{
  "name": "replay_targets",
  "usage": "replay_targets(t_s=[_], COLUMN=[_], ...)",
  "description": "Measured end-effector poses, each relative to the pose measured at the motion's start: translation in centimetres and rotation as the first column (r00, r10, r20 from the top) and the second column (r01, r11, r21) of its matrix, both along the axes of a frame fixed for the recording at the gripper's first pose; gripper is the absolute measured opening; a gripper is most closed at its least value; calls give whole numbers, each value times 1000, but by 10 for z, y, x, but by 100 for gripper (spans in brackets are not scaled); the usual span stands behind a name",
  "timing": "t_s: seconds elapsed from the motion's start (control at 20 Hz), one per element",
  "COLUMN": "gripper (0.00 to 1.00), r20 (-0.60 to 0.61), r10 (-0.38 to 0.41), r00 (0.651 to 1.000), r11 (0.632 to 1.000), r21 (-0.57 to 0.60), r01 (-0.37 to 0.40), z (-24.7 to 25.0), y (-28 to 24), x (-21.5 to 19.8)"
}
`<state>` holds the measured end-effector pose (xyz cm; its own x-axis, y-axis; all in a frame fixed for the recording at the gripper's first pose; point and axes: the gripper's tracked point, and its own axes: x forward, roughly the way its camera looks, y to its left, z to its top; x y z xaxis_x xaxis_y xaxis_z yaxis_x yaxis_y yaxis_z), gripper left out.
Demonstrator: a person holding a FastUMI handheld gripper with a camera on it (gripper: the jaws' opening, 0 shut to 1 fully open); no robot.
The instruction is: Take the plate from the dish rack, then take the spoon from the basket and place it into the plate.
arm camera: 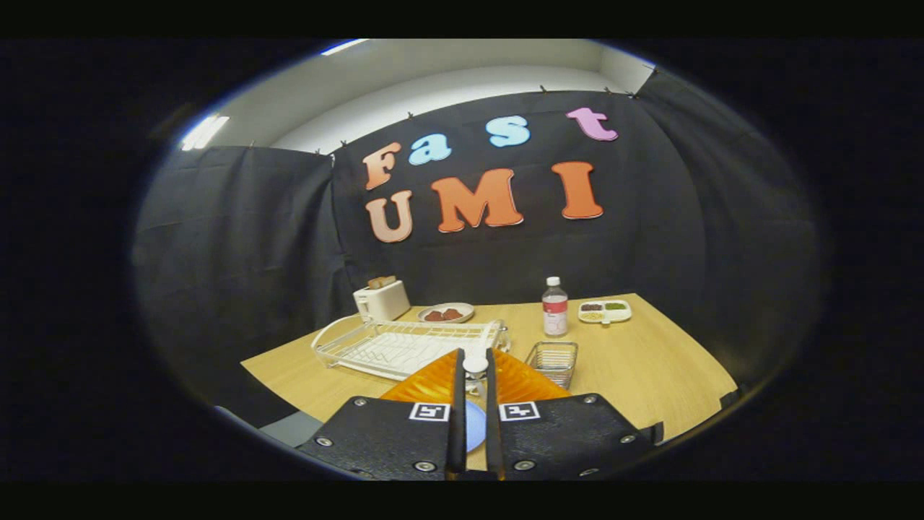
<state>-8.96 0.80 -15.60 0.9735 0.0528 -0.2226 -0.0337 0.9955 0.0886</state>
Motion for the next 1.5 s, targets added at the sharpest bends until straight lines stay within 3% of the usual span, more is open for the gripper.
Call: replay_targets(t_s=[0.55, 1.0, 1.3, 1.5], gripper=[11, 11, 16, 26], r20=[-50, -46, -91, -59], r10=[175, 196, 205, 199], r00=[983, 979, 975, 978], r11=[984, 977, 976, 977], r21=[35, 99, 88, 85], r01=[-173, -191, -197, -193], z=[-68, -108, -127, -113], y=[54, 60, 60, 59], x=[7, 6, 2, 3])
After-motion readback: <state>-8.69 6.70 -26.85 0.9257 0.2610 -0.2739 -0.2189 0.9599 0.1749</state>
